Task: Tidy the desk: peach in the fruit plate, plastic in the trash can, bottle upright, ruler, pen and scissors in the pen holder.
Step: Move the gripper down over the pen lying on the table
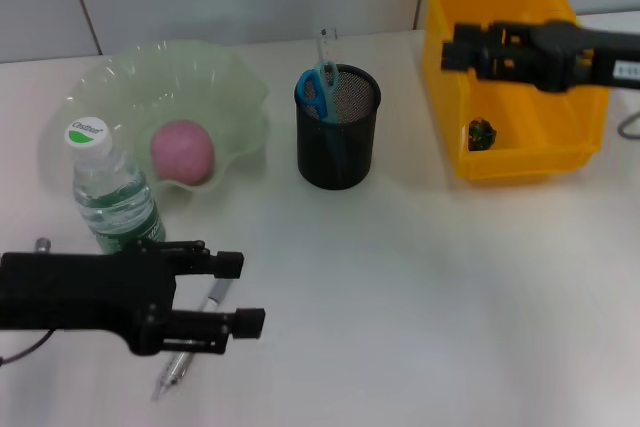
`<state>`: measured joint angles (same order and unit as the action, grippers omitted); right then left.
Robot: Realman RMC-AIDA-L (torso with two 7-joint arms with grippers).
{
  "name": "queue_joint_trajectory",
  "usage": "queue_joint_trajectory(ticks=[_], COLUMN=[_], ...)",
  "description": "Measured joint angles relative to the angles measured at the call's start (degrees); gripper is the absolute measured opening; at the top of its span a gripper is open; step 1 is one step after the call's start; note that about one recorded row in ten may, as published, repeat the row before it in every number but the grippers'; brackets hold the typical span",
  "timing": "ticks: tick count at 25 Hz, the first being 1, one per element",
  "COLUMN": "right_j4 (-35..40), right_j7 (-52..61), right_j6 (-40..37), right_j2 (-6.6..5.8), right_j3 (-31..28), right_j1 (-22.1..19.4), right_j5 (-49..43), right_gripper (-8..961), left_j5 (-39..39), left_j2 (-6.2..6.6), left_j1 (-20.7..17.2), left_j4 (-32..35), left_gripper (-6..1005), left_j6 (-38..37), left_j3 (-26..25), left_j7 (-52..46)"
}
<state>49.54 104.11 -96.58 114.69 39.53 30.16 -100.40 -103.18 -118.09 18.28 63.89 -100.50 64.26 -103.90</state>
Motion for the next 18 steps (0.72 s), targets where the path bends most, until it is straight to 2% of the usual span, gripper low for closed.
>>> queue_joint_trajectory(ticks=[1, 7, 11, 18], right_j4=[-0.51, -0.62, -1.05, -1.27], right_j7=[-0.33, -0.36, -0.38, -0.39], right_j6=[-1.78, -3.37, -3.13, -2.79], right_j2=[-0.54, -1.19, -1.52, -1.86], right_j3=[0.36, 0.2, 0.14, 0.11], right_j1=[-0.75, -2.01, -2.44, -2.33], right_j5=[-0.54, -3.23, -5.58, -7.05], right_gripper=[636, 636, 636, 635], left_j5=[-2.18, -8.63, -16.75, -20.66], left_j2=[-0.11, -0.16, -0.2, -0.19], left_j1=[1.08, 5.08, 11.07, 13.97], left_j4=[2.44, 7.19, 8.87, 14.31], left_gripper=[783, 782, 782, 783], left_j6=[0.21, 0.32, -0.66, -3.31], left_j3=[0.3, 1.8, 3.88, 5.53], left_j7=[-4.24, -15.16, -24.92, -30.88])
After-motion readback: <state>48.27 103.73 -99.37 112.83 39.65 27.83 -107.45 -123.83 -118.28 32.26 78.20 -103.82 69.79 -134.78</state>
